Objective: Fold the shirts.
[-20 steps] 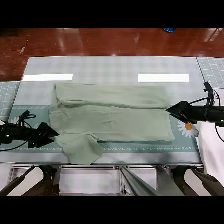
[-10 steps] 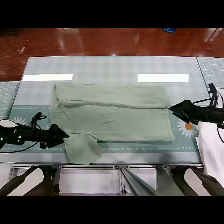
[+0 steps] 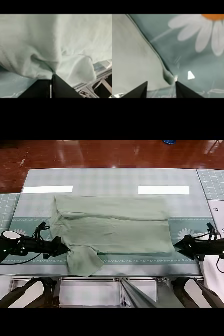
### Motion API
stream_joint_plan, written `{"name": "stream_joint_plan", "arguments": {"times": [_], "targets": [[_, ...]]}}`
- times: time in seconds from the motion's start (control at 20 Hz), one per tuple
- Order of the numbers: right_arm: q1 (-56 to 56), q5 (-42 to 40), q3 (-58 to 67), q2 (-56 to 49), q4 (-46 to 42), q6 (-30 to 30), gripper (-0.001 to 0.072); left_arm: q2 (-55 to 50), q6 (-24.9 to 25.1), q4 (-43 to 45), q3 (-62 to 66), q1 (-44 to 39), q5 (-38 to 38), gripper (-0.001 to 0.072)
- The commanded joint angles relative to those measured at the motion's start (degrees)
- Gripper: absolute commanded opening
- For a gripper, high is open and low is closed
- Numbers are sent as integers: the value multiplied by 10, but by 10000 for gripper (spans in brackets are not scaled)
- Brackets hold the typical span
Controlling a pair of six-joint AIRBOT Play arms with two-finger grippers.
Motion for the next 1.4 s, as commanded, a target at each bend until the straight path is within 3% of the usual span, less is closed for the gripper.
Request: {"name": "stream_joint_plan", "arguments": {"times": [0.0,0.35,0.4,0.45,0.5,0.55,0.75,0.95,1.05,1.35], "targets": [[10,-3,-35,0,3,-1,408,0,2,-2,0,-1,-1,20],[74,-97,-35,-81,113,-17,405,0,1,-2,0,-1,4,21],[82,-107,-32,-92,134,-26,357,0,2,-2,0,-1,4,20],[91,-111,-27,-99,150,-39,246,0,2,-2,0,-1,4,20],[100,-108,-19,-102,168,-66,83,0,2,-2,3,-1,4,21],[106,-99,-10,-102,183,-93,22,0,2,-2,9,-1,1,20],[107,-41,54,-102,174,-117,21,0,1,-7,76,-1,-20,20],[111,-57,118,-102,203,-107,21,-28,-11,-56,178,-1,-9,20],[134,-71,162,-117,203,-107,21,-72,-12,-106,250,-12,7,20],[190,-143,298,-243,203,-76,21,-263,-77,-111,484,-73,34,20]]}}
